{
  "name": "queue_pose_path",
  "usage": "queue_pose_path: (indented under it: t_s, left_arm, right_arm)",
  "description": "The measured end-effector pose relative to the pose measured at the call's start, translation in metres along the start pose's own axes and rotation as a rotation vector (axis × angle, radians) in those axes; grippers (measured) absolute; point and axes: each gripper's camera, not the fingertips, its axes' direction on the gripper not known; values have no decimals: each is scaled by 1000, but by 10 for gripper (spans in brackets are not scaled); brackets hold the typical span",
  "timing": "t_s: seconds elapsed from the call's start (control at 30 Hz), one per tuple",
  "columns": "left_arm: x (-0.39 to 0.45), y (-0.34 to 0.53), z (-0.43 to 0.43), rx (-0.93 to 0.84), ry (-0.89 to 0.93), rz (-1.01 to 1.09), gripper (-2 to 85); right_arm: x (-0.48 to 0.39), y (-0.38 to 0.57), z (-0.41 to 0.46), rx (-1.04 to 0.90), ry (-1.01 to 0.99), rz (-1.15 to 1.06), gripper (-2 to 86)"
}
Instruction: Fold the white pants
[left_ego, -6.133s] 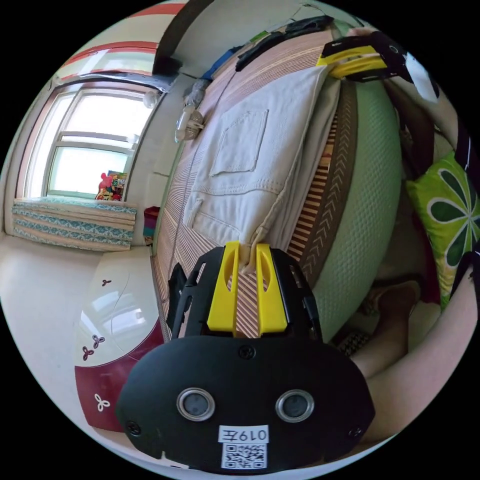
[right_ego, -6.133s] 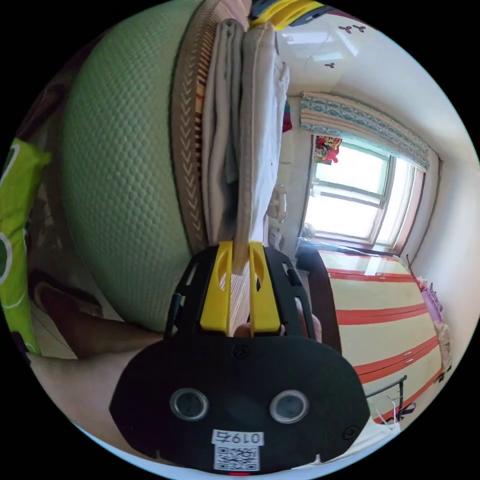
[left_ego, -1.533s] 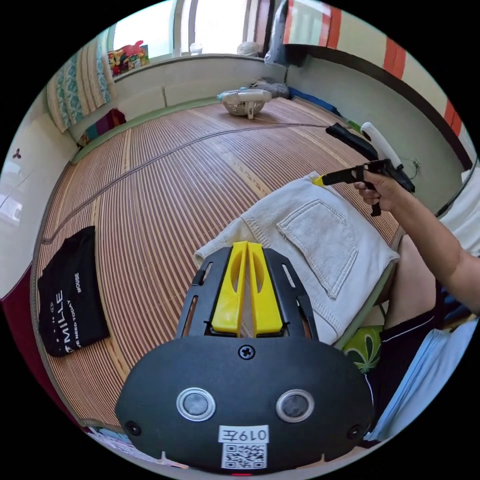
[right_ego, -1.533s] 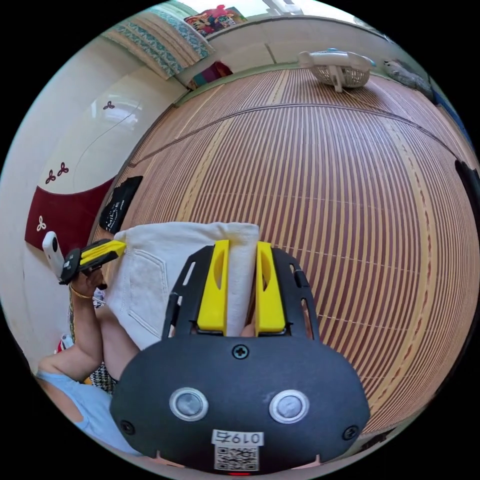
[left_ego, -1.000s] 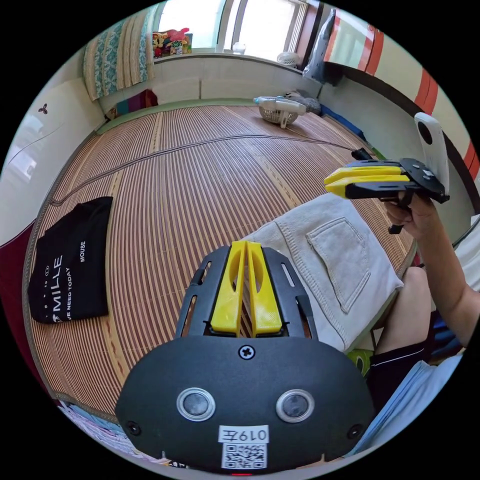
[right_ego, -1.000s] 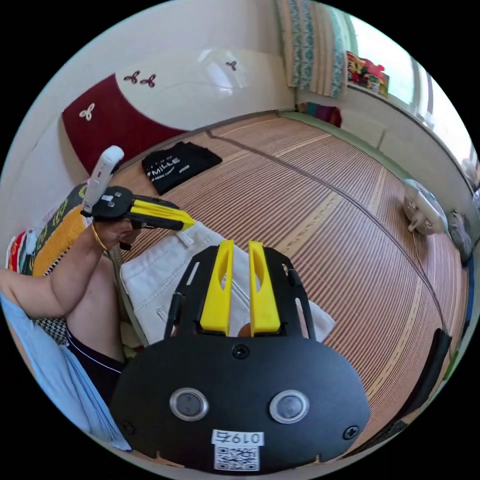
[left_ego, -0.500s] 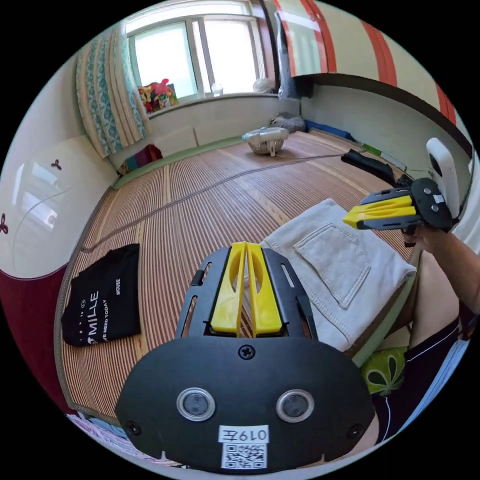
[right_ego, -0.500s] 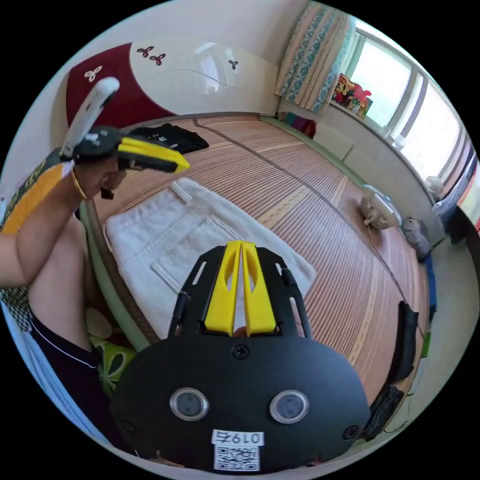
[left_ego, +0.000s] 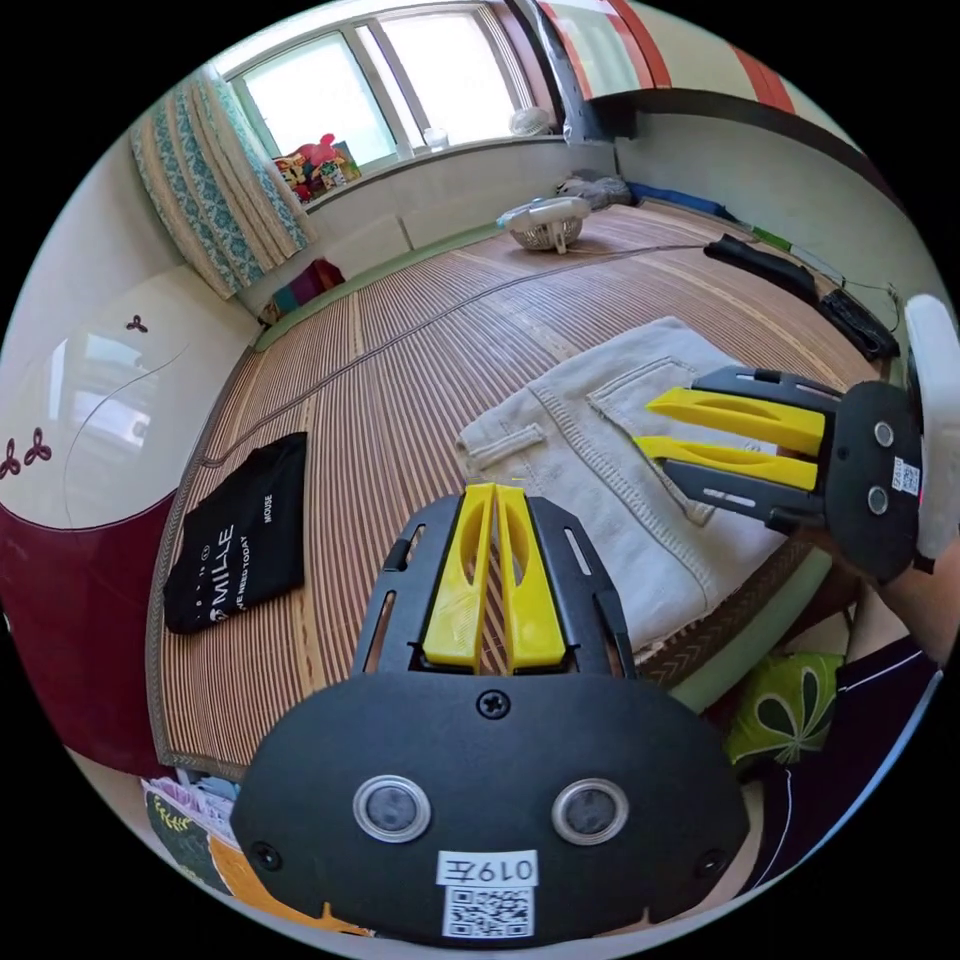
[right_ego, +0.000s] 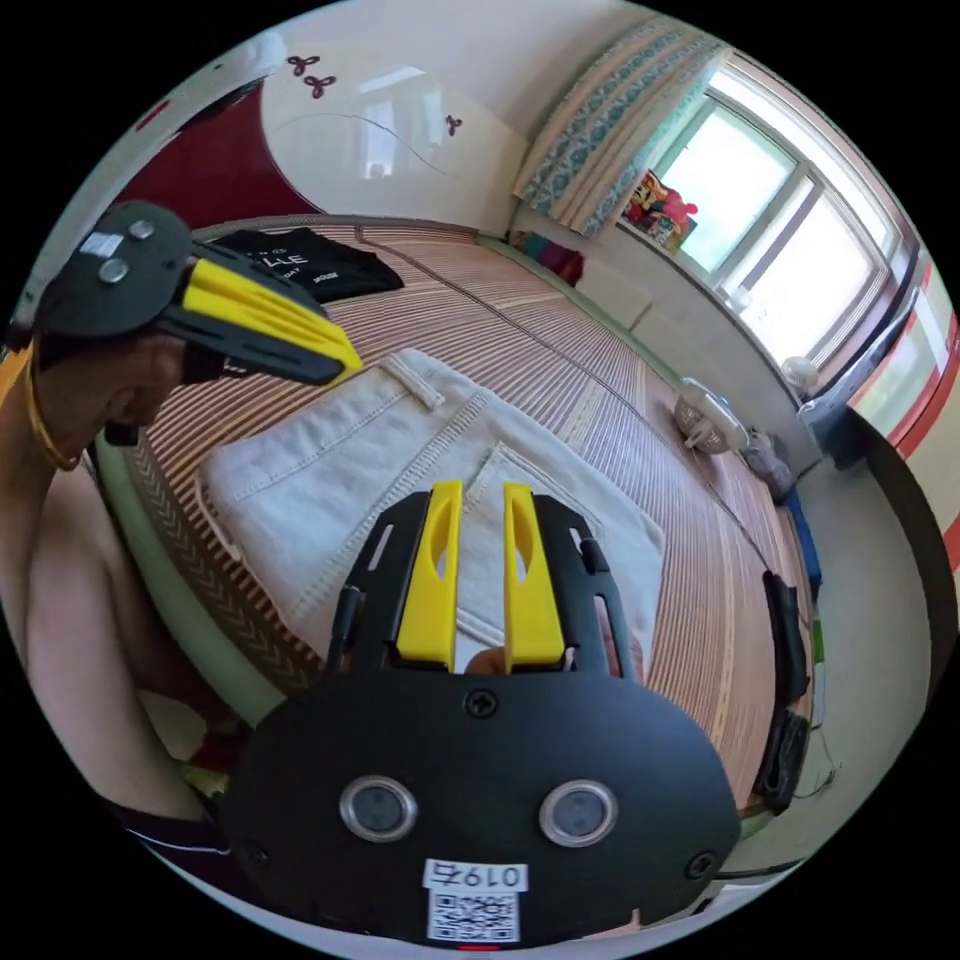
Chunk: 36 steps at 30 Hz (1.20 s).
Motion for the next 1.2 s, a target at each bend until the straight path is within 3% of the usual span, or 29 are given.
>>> queue_pose_path:
  t_s: [0.2,0.33,0.93,1.07,1.2]
  left_arm:
    - [-8,12,1,-21,14,-12,8]
    - [-10,18,-8,48,117,-34,8]
    - [-45,31,21,-57,161,-31,8]
    - [-93,54,9,7,312,-130,9]
    - [-128,92,-14,78,379,-209,11]
  right_arm:
    - [9,-19,-14,-27,1,46,48]
    - [13,-31,-30,-26,57,47,-3]
    - [41,-85,-95,-59,63,-33,-8]
    - [68,-76,-158,76,-45,-8,-8]
    - [57,-33,-222,196,61,-147,5]
